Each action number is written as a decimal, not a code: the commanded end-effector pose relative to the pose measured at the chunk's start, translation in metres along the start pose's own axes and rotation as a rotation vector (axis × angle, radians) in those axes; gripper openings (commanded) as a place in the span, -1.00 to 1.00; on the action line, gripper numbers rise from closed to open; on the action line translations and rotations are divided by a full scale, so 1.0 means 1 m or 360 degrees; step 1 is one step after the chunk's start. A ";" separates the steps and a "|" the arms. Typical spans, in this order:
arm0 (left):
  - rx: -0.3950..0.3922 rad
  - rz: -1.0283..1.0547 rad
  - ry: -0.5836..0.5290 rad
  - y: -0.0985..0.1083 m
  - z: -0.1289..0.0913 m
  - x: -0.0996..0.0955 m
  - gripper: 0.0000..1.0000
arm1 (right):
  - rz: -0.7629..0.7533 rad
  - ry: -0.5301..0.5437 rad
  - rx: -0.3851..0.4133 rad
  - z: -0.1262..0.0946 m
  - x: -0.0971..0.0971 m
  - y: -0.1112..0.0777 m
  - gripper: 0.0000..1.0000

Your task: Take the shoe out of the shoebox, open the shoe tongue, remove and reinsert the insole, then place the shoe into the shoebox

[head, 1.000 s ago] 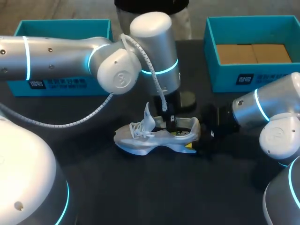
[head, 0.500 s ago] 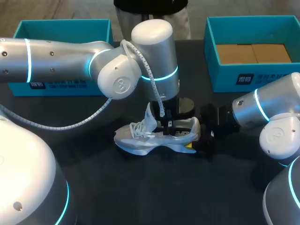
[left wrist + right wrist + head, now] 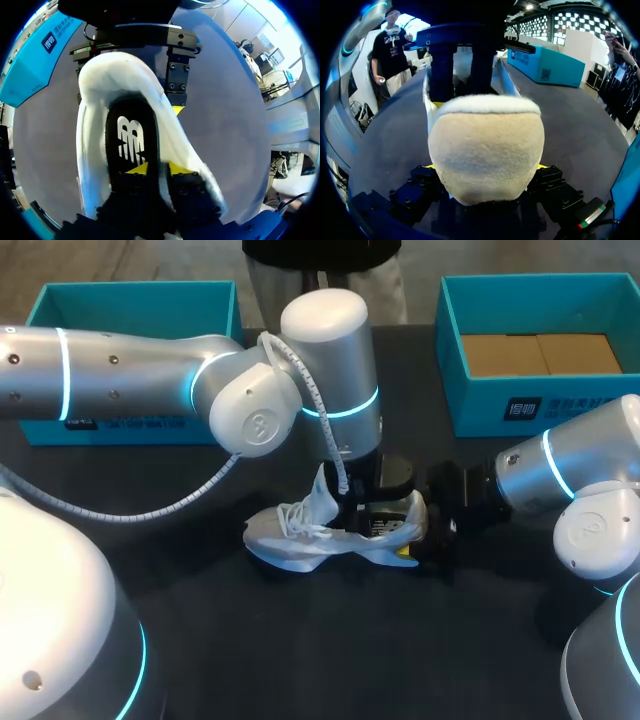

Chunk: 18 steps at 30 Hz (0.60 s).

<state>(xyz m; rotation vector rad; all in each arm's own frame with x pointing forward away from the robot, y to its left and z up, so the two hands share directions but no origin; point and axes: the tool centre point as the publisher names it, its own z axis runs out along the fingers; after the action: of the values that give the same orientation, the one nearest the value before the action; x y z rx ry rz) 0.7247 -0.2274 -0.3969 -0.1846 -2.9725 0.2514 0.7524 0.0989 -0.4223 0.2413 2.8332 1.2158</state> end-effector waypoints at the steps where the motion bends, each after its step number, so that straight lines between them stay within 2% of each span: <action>1: -0.0011 0.0007 0.0003 -0.002 0.008 0.000 -0.40 | 0.0005 -0.0002 0.0011 0.004 -0.002 0.000 -1.00; 7: -0.0062 0.0024 -0.0075 -0.001 0.017 -0.004 -0.42 | 0.0005 -0.0002 0.0011 0.004 -0.002 0.000 -1.00; 12: -0.0082 0.0061 -0.0150 0.001 0.027 -0.007 -0.23 | 0.0005 -0.0002 0.0011 0.004 -0.002 0.000 -1.00; 18: -0.0108 0.0067 -0.0270 0.004 0.038 -0.015 -0.25 | 0.0005 -0.0002 0.0011 0.004 -0.002 0.000 -1.00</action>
<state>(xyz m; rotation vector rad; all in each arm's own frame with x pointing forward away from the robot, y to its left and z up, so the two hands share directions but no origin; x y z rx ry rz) 0.7358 -0.2276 -0.4114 -0.2448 -3.1183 0.1939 0.7526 0.0987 -0.4237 0.2414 2.8328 1.2145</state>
